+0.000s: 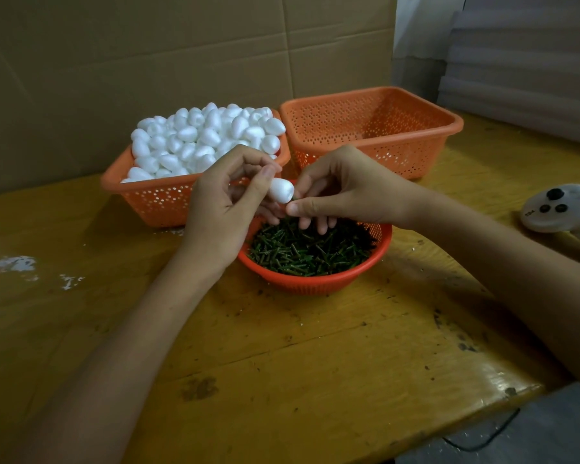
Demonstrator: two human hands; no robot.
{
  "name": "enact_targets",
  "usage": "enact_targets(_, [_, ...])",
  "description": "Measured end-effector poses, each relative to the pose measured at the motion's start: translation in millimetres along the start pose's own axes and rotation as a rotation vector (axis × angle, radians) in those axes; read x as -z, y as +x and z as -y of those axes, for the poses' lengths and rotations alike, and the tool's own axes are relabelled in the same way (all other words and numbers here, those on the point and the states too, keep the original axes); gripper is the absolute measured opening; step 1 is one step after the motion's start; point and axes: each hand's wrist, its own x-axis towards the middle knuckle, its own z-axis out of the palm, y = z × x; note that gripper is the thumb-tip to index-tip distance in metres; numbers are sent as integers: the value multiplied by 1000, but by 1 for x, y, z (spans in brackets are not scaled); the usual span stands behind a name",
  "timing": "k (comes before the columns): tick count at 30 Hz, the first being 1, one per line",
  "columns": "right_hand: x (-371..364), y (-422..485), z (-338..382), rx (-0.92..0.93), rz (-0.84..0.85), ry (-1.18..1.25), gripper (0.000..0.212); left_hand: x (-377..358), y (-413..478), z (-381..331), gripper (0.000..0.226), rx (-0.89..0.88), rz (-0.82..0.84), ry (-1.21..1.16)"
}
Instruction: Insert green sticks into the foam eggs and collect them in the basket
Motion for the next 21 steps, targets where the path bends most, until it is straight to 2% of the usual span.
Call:
enact_targets(4, [1,1,0,6,-28,8,17,0,0,0,4,23,-22,-48])
enact_targets(21, [1,0,-2,20,-115,4,30,1,0,3,8,48,-45,-54])
